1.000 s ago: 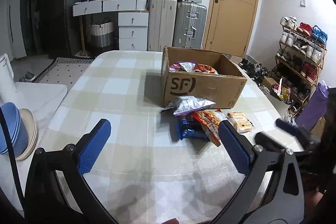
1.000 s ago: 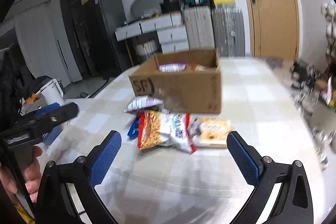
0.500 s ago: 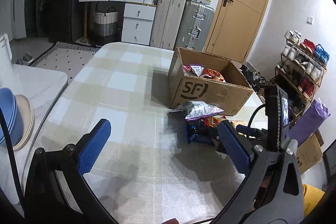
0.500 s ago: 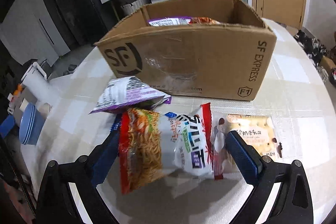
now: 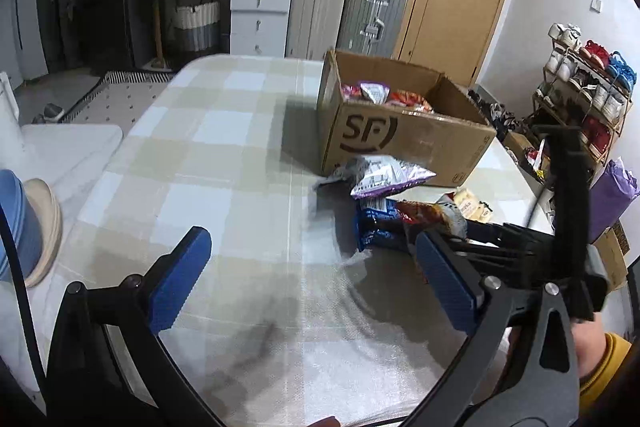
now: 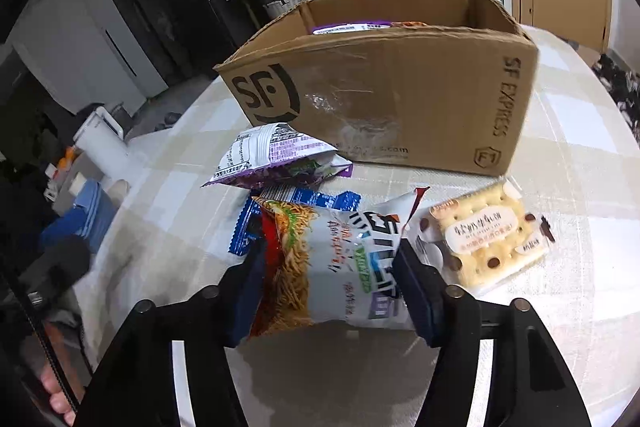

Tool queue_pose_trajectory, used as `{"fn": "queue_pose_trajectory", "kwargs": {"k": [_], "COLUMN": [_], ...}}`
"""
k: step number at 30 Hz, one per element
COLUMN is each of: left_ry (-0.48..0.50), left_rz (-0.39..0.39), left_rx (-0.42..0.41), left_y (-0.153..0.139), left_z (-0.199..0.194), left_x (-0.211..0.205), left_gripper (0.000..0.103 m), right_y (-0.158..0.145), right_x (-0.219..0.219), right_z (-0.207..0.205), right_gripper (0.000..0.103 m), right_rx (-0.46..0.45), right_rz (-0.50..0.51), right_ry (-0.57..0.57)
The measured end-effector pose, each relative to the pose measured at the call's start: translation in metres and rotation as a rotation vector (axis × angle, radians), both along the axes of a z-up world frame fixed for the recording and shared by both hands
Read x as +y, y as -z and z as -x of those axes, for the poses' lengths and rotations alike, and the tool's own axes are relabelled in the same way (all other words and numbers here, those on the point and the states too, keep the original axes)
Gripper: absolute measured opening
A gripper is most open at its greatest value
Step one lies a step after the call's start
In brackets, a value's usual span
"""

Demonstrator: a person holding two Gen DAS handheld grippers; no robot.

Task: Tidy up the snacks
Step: 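Lower the right tool and grasp the white noodle-snack bag, then grasp the white printed bag with the left tool while the right tool holds the noodle bag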

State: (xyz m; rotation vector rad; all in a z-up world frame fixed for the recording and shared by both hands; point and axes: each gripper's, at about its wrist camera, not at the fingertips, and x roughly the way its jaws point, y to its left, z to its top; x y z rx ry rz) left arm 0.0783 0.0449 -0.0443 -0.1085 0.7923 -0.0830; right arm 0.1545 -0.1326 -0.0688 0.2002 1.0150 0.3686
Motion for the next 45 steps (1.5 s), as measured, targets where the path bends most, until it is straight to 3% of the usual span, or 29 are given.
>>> {"fn": "queue_pose_trajectory", "kwargs": {"k": [6, 20, 25, 28, 30, 35, 39, 40, 45], "left_ry": [0.0, -0.006, -0.024, -0.025, -0.026, -0.012, 0.012, 0.02, 0.047], "left_rz": [0.089, 0.067, 0.069, 0.117, 0.124, 0.144, 0.167, 0.167, 0.181], "left_rx": [0.058, 0.142, 0.23, 0.261, 0.262, 0.273, 0.295, 0.29, 0.279], "left_y": [0.01, 0.028, 0.049, 0.061, 0.062, 0.068, 0.073, 0.072, 0.07], "left_z": [-0.029, -0.115, -0.139, -0.146, -0.147, -0.145, -0.142, -0.141, -0.123], "left_x": [-0.005, -0.055, -0.067, -0.065, -0.064, -0.06, -0.054, -0.053, -0.036], "left_gripper": [0.102, 0.102, 0.102, 0.101, 0.097, 0.07, 0.065, 0.056, 0.045], "right_y": [-0.001, -0.011, -0.01, -0.008, -0.008, -0.009, -0.011, -0.012, -0.012], "right_x": [-0.02, -0.049, -0.051, -0.052, -0.053, -0.052, -0.048, -0.047, -0.047], "right_z": [0.01, 0.023, 0.028, 0.029, 0.028, 0.029, 0.031, 0.032, 0.033], "right_gripper": [0.055, 0.055, 0.055, 0.055, 0.055, 0.055, 0.055, 0.055, 0.055], "right_rx": [0.024, 0.024, 0.023, 0.025, 0.026, 0.023, 0.017, 0.011, 0.011], "right_rz": [-0.096, -0.179, -0.179, -0.18, -0.181, -0.185, -0.183, -0.182, -0.181], "right_ry": [0.017, 0.017, 0.009, 0.011, 0.018, 0.022, 0.019, 0.023, 0.024]}}
